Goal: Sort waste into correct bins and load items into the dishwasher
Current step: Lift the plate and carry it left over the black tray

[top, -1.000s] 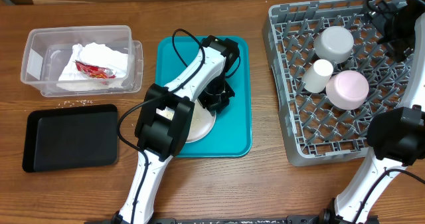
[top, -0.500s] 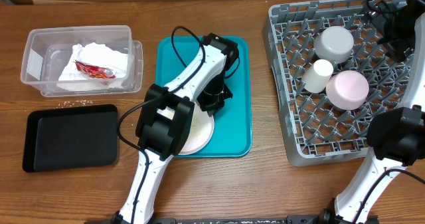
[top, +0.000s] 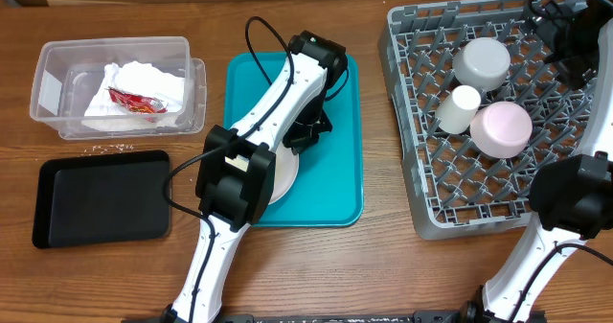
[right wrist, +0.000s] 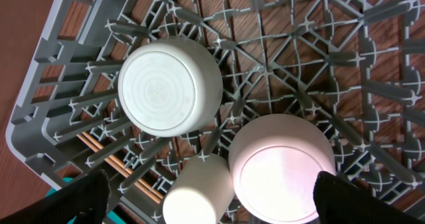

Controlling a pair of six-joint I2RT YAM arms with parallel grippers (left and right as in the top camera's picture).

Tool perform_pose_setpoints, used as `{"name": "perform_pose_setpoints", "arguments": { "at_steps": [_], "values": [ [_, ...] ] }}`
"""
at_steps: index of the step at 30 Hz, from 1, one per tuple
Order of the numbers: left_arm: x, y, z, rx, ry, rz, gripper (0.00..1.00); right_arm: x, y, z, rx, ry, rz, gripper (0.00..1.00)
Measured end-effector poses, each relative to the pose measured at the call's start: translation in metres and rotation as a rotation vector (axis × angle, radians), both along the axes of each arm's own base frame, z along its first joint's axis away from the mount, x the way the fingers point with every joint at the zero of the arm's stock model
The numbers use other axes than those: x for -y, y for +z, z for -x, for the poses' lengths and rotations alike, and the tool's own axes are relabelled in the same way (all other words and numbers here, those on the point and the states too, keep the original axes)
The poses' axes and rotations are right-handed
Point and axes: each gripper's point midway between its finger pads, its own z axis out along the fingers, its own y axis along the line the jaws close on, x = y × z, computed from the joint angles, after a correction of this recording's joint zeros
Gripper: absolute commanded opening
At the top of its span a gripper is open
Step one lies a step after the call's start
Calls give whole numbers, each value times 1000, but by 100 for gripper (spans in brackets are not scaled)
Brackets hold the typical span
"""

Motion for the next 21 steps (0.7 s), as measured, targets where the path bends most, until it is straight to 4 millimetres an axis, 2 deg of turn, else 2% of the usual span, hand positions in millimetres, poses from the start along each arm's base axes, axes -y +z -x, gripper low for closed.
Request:
{"name": "perform_pose_setpoints", "arguments": {
  "at_steps": [16,19,21],
  "values": [
    [-9,5,-4,13,-71,-34,4,0,0,0,0,0,0,100],
    [-12,15,-7,42,-76,-34,4,0,0,0,0,0,0,100],
    [-17,30,-11,83,-71,-26,4,0,0,0,2,1,0,100]
  ]
}}
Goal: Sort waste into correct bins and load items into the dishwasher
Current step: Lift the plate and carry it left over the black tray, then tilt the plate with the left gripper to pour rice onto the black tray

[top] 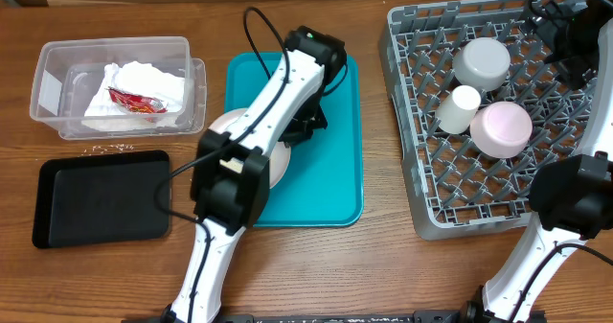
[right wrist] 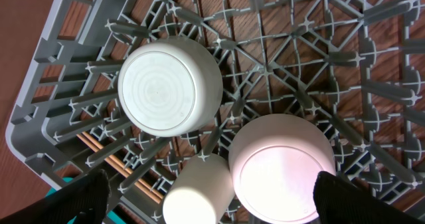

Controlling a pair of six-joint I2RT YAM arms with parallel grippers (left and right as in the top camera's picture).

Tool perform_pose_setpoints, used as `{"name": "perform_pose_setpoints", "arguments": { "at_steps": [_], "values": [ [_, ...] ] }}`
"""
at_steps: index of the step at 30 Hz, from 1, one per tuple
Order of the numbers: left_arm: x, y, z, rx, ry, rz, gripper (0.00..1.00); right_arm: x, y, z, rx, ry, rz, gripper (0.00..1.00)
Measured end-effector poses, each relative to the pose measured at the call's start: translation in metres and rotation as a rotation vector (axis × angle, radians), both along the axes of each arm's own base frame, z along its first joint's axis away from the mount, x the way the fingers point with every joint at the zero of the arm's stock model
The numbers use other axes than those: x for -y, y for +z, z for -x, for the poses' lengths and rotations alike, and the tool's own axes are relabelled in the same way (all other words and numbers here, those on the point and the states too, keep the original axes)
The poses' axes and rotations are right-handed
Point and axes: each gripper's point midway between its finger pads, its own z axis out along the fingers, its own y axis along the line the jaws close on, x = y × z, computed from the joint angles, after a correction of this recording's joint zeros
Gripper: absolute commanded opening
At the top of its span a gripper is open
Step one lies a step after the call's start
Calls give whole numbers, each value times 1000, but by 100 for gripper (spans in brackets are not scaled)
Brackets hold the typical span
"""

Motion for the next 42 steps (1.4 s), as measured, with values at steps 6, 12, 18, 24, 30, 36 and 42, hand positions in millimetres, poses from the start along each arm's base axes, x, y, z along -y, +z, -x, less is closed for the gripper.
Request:
{"name": "perform_pose_setpoints", "arguments": {
  "at_steps": [6,12,18,24,30,36,42],
  "values": [
    [-23,57,-11,140,29,52,4,0,0,0,-1,-1,-1,100],
    [-62,86,-21,210,100,72,4,0,0,0,-1,-1,-1,100],
    [-103,86,-30,199,171,83,4,0,0,0,-1,-1,0,100],
    [-148,86,-35,199,269,84,4,0,0,0,-2,0,-1,100],
    [-184,95,-33,218,345,113,4,0,0,0,-2,-1,0,100],
    [-221,104,-28,243,444,156,4,0,0,0,-2,-1,-1,100],
    [-249,104,-23,246,516,212,4,0,0,0,-1,-1,0,100]
  ]
}}
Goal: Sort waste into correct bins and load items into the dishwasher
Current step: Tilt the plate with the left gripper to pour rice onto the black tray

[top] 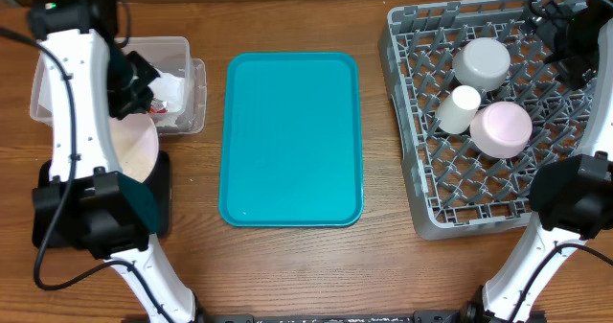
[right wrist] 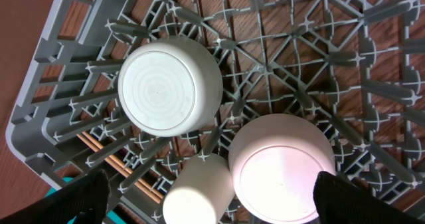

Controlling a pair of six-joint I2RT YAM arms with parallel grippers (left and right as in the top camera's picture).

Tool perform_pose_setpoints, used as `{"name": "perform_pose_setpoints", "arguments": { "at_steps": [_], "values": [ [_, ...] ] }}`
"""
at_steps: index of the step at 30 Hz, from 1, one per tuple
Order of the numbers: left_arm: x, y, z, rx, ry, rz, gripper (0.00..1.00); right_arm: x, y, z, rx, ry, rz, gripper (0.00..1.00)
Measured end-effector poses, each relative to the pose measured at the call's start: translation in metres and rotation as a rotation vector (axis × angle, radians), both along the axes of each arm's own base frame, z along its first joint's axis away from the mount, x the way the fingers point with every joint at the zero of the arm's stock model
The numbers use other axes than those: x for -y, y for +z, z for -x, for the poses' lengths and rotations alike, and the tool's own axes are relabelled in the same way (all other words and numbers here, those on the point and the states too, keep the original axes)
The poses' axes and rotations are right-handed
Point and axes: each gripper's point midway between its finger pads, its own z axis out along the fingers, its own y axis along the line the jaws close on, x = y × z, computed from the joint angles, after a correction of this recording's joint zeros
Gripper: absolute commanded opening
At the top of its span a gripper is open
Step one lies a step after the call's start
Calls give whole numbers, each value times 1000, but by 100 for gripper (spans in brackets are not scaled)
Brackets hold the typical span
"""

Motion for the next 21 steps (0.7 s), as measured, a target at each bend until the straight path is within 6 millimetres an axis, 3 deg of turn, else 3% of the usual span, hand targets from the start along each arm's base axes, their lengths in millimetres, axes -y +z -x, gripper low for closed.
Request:
{"name": "perform_pose_setpoints", "arguments": {
  "at_steps": [21],
  "values": [
    [-54,5,14,78,168,198,4,0,0,0,0,0,0,100]
  ]
}}
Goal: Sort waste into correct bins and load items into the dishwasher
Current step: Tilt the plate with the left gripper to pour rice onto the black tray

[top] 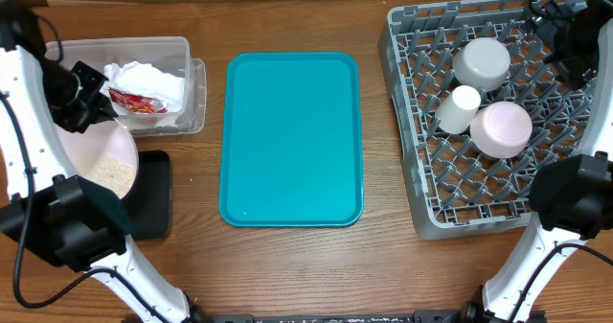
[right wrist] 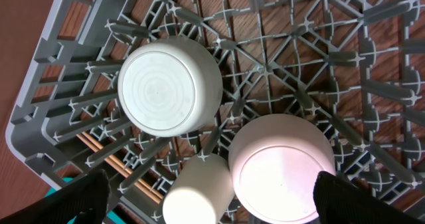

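My left gripper (top: 84,101) is shut on the rim of a pale pink plate (top: 101,160), which it holds tilted at the far left, over the left part of a black tray (top: 155,196). Beige crumbs lie on the plate. Behind it stands a clear bin (top: 57,59) holding white paper (top: 144,77) and a red wrapper (top: 134,100). My right gripper (right wrist: 211,199) hangs open above the grey dish rack (top: 421,208), nothing between its fingers. In the rack sit a white bowl (right wrist: 169,84), a white cup (right wrist: 199,191) and a pink bowl (right wrist: 282,171), all upside down.
A teal tray (top: 292,136) with nothing on it lies in the middle of the wooden table. A second clear bin (top: 196,93) sits against the first one's right side. The left arm rises from the table's front left.
My left gripper has moved further left with the plate, away from the bin's front. The plate now hangs tilted over the black tray. The right arm has not moved.
My left gripper was on the plate on the teal tray. Then the plate stuck out past the tray's left edge. Later it was held at the far left by the clear bin, the teal tray bare. Now it tilts over the black tray.
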Controlling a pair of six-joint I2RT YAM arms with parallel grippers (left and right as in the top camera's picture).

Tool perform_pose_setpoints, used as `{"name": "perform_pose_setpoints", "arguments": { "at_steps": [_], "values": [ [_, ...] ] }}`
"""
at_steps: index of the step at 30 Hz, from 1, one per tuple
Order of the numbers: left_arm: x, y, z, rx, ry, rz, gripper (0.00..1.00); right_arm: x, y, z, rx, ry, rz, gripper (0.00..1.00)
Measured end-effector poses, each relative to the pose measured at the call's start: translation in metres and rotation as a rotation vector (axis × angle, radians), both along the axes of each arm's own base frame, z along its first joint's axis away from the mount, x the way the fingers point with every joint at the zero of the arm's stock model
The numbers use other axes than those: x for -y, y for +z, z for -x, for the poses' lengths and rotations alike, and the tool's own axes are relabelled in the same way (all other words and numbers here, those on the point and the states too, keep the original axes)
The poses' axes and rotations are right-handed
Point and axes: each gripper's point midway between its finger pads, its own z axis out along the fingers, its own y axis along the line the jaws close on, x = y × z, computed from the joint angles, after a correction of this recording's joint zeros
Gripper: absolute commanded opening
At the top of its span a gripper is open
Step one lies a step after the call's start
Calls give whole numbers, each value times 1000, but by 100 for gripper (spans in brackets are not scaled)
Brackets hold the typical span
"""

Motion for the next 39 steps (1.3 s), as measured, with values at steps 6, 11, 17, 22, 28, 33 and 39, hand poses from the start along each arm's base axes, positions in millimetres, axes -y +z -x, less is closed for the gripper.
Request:
{"name": "perform_pose_setpoints", "arguments": {
  "at_steps": [6,11,17,22,28,33,39],
  "values": [
    [-15,-4,5,7,51,26,4,0,0,0,0,0,0,100],
    [-20,-13,4,19,71,56,4,0,0,0,0,0,0,100],
    [-17,-23,3,17,72,92,4,0,0,0,0,0,0,100],
    [-15,-20,-10,94,28,117,4,0,0,0,-1,0,0,100],
    [-11,-15,-17,152,10,163,4,0,0,0,0,0,0,100],
    [-10,-13,-16,158,16,190,4,0,0,0,0,0,0,100],
    [-14,-10,-8,154,51,238,4,0,0,0,0,0,0,100]
  ]
}}
